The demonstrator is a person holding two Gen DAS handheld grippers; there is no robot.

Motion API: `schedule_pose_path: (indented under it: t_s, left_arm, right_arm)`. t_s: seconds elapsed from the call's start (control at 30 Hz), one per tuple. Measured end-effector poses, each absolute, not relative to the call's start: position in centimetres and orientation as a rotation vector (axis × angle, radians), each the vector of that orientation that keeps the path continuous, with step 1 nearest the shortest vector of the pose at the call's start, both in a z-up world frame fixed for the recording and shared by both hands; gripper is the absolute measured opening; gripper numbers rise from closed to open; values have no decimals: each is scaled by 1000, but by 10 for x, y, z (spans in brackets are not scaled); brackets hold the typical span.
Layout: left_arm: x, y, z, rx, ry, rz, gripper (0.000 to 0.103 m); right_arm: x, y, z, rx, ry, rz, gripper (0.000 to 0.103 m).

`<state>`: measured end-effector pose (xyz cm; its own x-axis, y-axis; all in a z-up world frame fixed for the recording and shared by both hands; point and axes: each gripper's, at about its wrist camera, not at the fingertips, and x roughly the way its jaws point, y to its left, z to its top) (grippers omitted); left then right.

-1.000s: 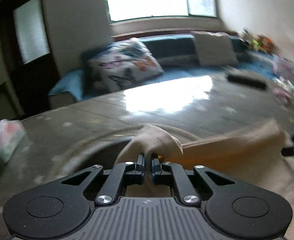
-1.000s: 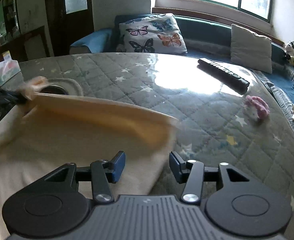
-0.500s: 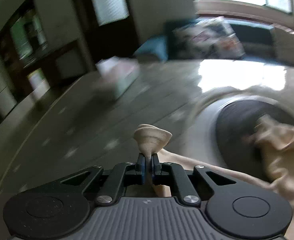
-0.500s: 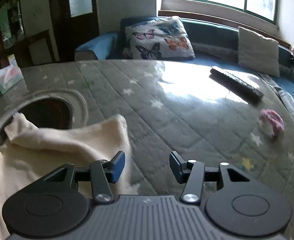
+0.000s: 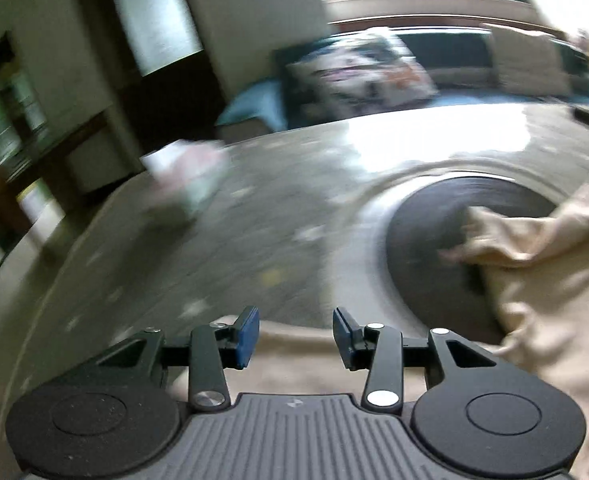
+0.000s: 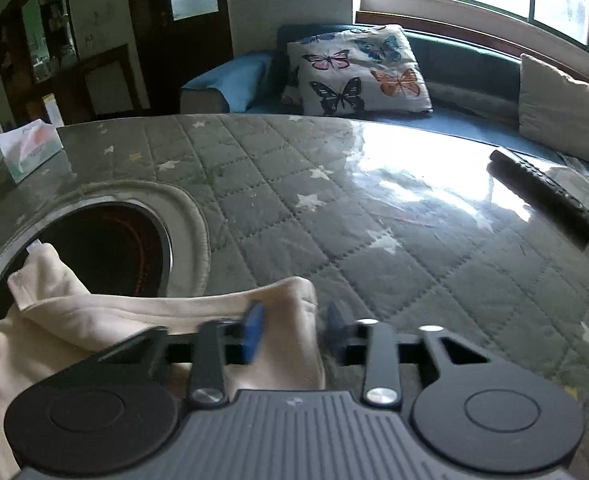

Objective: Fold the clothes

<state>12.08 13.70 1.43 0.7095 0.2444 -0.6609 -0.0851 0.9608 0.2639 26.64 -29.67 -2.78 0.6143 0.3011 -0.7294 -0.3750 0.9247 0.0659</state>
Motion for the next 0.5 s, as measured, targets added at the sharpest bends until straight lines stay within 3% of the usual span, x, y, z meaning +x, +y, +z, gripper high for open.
schedule_pose_path:
  t_s: [0.03,0.2,0.4,0.5]
  left_arm:
    - [126,128,12,241,760,145,44]
    - [161,90,-1,319,756,-28,44]
    - [202,65,-13,325,755,-133,47]
    - [218,55,-13,314,738,-172,51]
  right_arm:
    - [266,-297,-25,-99,811,386,6]
    - [269,-312,-13,-62,742,274,5]
    - [281,-342,-20,-2,748,167,11]
    - [279,-347,-22,-1,770,204,20]
